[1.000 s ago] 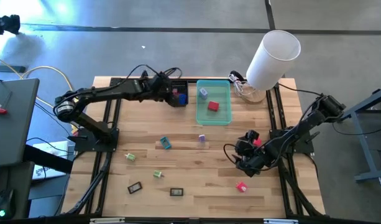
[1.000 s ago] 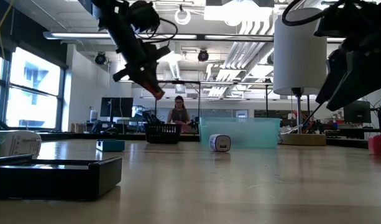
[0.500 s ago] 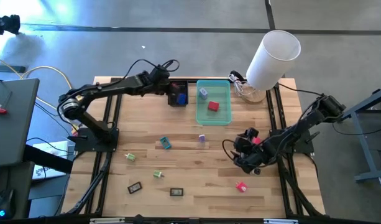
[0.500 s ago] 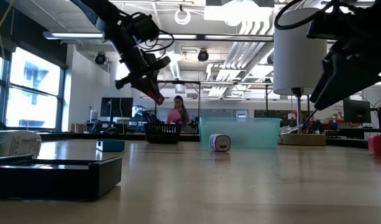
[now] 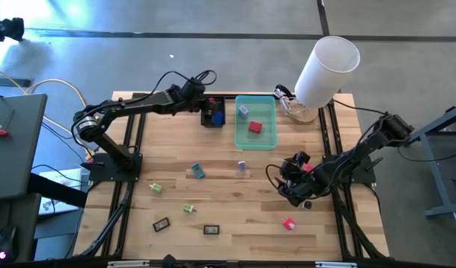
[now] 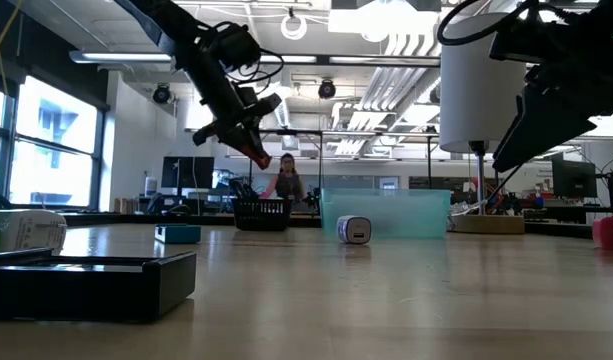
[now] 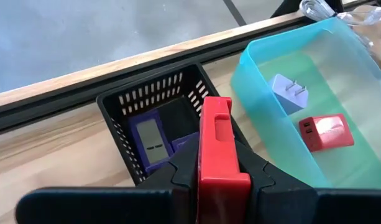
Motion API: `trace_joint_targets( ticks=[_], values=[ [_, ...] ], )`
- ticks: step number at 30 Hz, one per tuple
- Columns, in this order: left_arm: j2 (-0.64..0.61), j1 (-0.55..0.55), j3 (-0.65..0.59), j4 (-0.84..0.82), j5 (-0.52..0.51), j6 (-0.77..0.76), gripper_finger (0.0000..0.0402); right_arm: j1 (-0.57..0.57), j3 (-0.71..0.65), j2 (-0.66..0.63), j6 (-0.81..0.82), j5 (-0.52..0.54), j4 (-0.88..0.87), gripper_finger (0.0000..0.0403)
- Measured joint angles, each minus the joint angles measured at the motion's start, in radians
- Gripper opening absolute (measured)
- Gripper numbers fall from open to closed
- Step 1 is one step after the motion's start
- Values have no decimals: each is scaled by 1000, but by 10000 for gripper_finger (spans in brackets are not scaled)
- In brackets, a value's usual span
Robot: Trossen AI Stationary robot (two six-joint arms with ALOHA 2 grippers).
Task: Pick & Place Office items
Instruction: Put the red digital timer into the black bin
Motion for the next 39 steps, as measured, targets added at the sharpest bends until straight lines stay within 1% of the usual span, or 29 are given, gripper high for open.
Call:
trace_joint_targets(
  ticks=[3, 8, 10, 15, 20, 27, 32, 34, 37, 39],
  values=[
    [0, -1, 21, -40, -3, 0, 53, 11, 0, 0, 2, 0, -7, 391],
    [7, -13, 48, -94, -47, 1, 53, 11, 0, 0, 2, 3, -24, 391],
    [7, -24, 54, -89, -64, 1, 53, 7, 0, 0, 2, 3, -25, 391],
    [7, -49, 56, -91, -69, 4, 53, 6, 0, 0, 0, 4, -25, 391],
    [19, -56, 55, -72, -79, 6, 53, 6, 0, 0, -1, 26, -26, 391],
    [62, -63, 86, -41, -69, 26, 53, 16, 0, 0, 45, 6, -28, 391],
    [96, -94, 91, -68, -68, 56, 53, 17, 0, 1, 48, 7, -28, 391],
    [101, -102, 91, -36, -70, 52, 53, 10, 0, 1, 48, 8, -30, 391],
    [109, -100, 101, -3, -73, 70, 53, 6, 0, 1, 47, 8, -27, 391],
    [109, -90, 109, -27, -88, 78, 53, 7, 0, 1, 47, 21, -24, 391]
  ],
)
